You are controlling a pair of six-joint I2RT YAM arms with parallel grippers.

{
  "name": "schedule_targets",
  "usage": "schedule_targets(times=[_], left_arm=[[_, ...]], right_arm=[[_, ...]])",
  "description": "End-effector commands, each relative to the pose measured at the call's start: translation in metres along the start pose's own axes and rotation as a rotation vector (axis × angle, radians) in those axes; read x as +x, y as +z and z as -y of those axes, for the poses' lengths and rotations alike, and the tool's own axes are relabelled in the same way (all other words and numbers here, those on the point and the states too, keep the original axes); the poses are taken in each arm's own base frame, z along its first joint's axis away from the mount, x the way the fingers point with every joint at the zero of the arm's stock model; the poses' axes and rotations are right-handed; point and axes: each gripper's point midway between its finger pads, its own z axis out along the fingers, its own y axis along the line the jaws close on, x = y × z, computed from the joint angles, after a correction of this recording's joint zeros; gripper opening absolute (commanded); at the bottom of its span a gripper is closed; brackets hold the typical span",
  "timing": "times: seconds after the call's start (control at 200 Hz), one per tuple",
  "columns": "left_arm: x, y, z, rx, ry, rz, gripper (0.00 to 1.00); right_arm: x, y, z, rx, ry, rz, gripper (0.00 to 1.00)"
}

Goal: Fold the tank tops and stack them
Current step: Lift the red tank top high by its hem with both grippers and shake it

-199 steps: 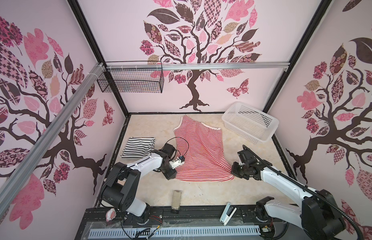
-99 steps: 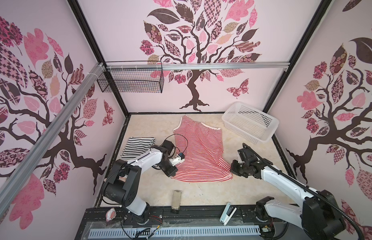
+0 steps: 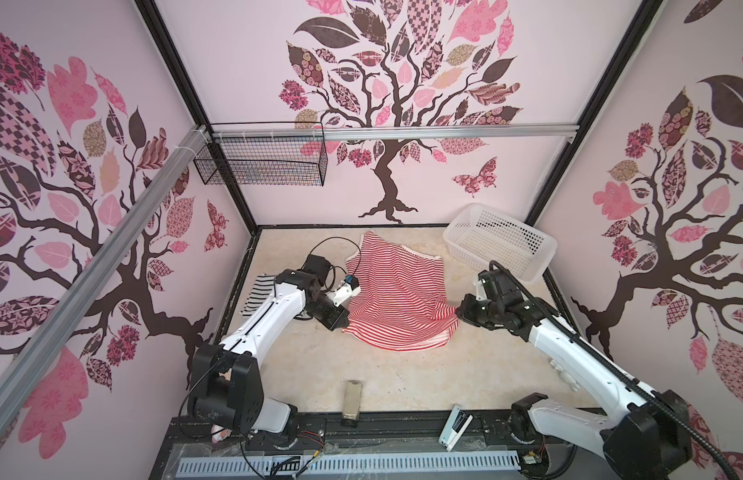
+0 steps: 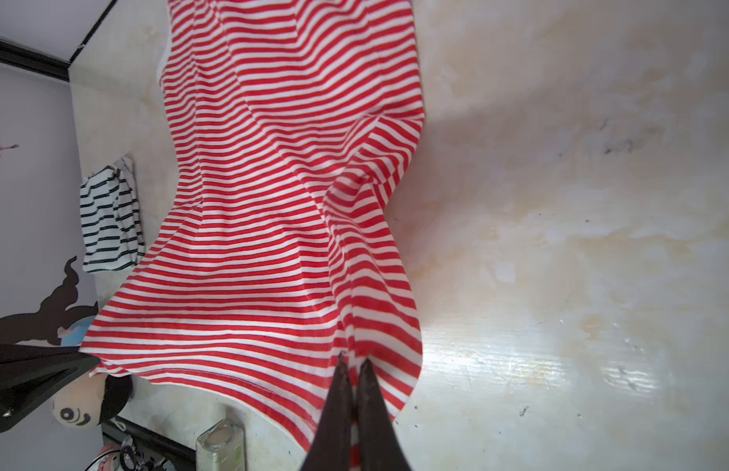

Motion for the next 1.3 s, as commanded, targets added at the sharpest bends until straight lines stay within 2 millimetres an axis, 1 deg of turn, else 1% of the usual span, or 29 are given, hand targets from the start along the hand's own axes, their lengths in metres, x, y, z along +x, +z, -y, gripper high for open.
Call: schedule_targets(times=[0.0,0.04,0.105,0.145,0.2,0.355,0.42,0.44,0.45,0.465,0.61,0.675,0.735,0.775,0.805,0.86,0.905,0.966,1.051,1.086,1.101,1.156,1.186,1.216,1.231,1.241,1.256,1.271,1.296], left_arm=[[-0.039,-0.069,0.001,-0.088,0.024,0.181,0.00],[-0.046,-0.090,-0.001,-0.118,0.021,0.223,0.00],[-0.059,-0.127,-0.002,-0.172,0.024,0.296,0.00],[-0.066,-0.150,-0.001,-0.203,0.025,0.341,0.00],[-0.072,-0.178,0.003,-0.244,0.039,0.394,0.00],[-0.084,-0.252,0.032,-0.366,0.099,0.562,0.00],[-0.085,-0.280,0.045,-0.413,0.112,0.637,0.00],[-0.084,-0.285,0.047,-0.425,0.110,0.652,0.00],[-0.085,-0.295,0.051,-0.440,0.117,0.677,0.00],[-0.085,-0.303,0.055,-0.454,0.123,0.699,0.00],[-0.080,-0.357,0.085,-0.530,0.136,0.869,0.00],[-0.078,-0.374,0.097,-0.535,0.137,0.927,0.00],[-0.080,-0.384,0.102,-0.530,0.133,0.957,0.00],[-0.084,-0.386,0.100,-0.531,0.128,0.966,0.00],[-0.088,-0.385,0.097,-0.534,0.126,0.965,0.00],[-0.096,-0.381,0.085,-0.548,0.119,0.955,0.00],[-0.105,-0.373,0.070,-0.562,0.108,0.933,0.00],[-0.119,-0.358,0.046,-0.583,0.101,0.902,0.00],[-0.139,-0.326,0.005,-0.602,0.081,0.839,0.00],[-0.149,-0.319,-0.010,-0.612,0.076,0.831,0.00],[-0.151,-0.305,-0.021,-0.603,0.063,0.802,0.00],[-0.166,-0.286,-0.049,-0.596,0.043,0.782,0.00],[-0.175,-0.278,-0.062,-0.593,0.034,0.780,0.00],[-0.184,-0.271,-0.077,-0.597,0.024,0.775,0.00],[-0.188,-0.267,-0.084,-0.599,0.022,0.772,0.00],[-0.190,-0.265,-0.089,-0.601,0.019,0.768,0.00],[-0.194,-0.259,-0.098,-0.603,0.012,0.761,0.00],[-0.201,-0.265,-0.102,-0.618,0.017,0.778,0.00],[-0.209,-0.264,-0.114,-0.628,0.012,0.782,0.00]], right_arm=[[-0.042,-0.062,-0.052,-0.115,-0.082,0.146,0.00],[-0.052,-0.078,-0.063,-0.135,-0.094,0.183,0.00],[-0.069,-0.109,-0.083,-0.180,-0.117,0.252,0.00],[-0.075,-0.124,-0.092,-0.200,-0.126,0.273,0.00],[-0.083,-0.149,-0.109,-0.244,-0.142,0.306,0.00],[-0.091,-0.214,-0.148,-0.394,-0.169,0.375,0.00],[-0.092,-0.239,-0.160,-0.448,-0.181,0.402,0.00],[-0.092,-0.246,-0.162,-0.460,-0.185,0.407,0.00],[-0.092,-0.250,-0.164,-0.468,-0.185,0.411,0.00],[-0.092,-0.256,-0.166,-0.479,-0.190,0.420,0.00],[-0.090,-0.303,-0.185,-0.569,-0.220,0.465,0.00],[-0.089,-0.320,-0.193,-0.607,-0.228,0.479,0.00],[-0.093,-0.326,-0.198,-0.616,-0.231,0.489,0.00],[-0.098,-0.325,-0.199,-0.607,-0.231,0.495,0.00],[-0.104,-0.321,-0.199,-0.582,-0.225,0.496,0.00],[-0.113,-0.305,-0.199,-0.534,-0.223,0.481,0.00],[-0.121,-0.289,-0.201,-0.514,-0.222,0.464,0.00],[-0.134,-0.264,-0.204,-0.490,-0.217,0.442,0.00],[-0.153,-0.226,-0.209,-0.461,-0.208,0.410,0.00],[-0.161,-0.210,-0.212,-0.459,-0.204,0.395,0.00],[-0.165,-0.203,-0.213,-0.460,-0.201,0.387,0.00],[-0.181,-0.176,-0.215,-0.457,-0.188,0.365,0.00],[-0.190,-0.165,-0.218,-0.460,-0.184,0.357,0.00],[-0.201,-0.147,-0.216,-0.454,-0.173,0.342,0.00],[-0.205,-0.135,-0.213,-0.445,-0.165,0.325,0.00],[-0.210,-0.137,-0.216,-0.454,-0.167,0.336,0.00],[-0.216,-0.132,-0.216,-0.458,-0.165,0.337,0.00],[-0.223,-0.126,-0.216,-0.461,-0.162,0.336,0.00],[-0.233,-0.118,-0.217,-0.469,-0.167,0.339,0.00]])
